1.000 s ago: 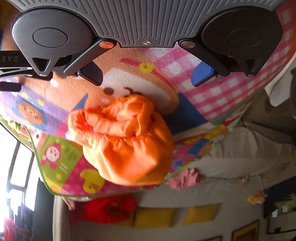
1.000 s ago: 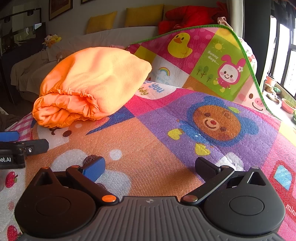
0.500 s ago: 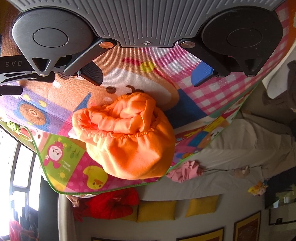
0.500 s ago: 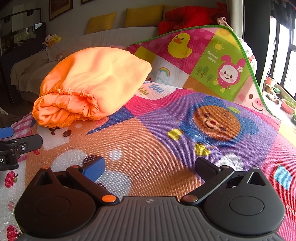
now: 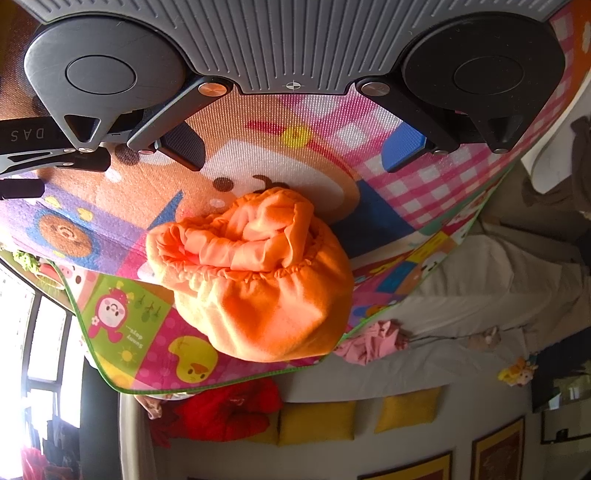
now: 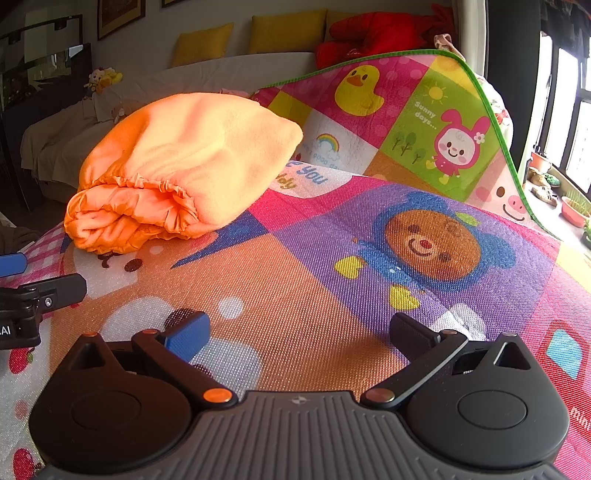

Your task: Fold clothes

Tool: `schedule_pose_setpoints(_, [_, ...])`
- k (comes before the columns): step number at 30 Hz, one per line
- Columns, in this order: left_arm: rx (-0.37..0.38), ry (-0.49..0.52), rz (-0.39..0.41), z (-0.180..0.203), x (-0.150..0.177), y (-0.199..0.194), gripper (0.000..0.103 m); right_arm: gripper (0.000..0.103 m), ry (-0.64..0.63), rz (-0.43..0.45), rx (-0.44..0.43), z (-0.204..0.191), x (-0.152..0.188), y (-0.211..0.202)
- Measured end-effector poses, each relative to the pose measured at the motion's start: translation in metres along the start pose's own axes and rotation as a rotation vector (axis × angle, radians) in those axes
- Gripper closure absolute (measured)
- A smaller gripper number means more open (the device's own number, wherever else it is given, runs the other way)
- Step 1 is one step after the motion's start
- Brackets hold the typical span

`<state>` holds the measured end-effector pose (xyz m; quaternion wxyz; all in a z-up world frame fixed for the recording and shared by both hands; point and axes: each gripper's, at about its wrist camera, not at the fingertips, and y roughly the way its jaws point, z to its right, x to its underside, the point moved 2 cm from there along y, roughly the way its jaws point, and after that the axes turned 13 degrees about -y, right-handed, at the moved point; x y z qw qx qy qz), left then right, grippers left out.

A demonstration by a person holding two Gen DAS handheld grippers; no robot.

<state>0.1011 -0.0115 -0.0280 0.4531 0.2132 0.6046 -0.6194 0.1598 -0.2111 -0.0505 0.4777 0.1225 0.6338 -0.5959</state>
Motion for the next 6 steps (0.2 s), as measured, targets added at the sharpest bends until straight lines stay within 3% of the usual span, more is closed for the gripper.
schedule_pose_setpoints(6, [0.003, 0.000, 0.004, -0.0001, 0.0001, -0.0007, 0.000, 0.000, -0.001, -0.001, 0.000, 0.0002, -0.0001, 0.0002])
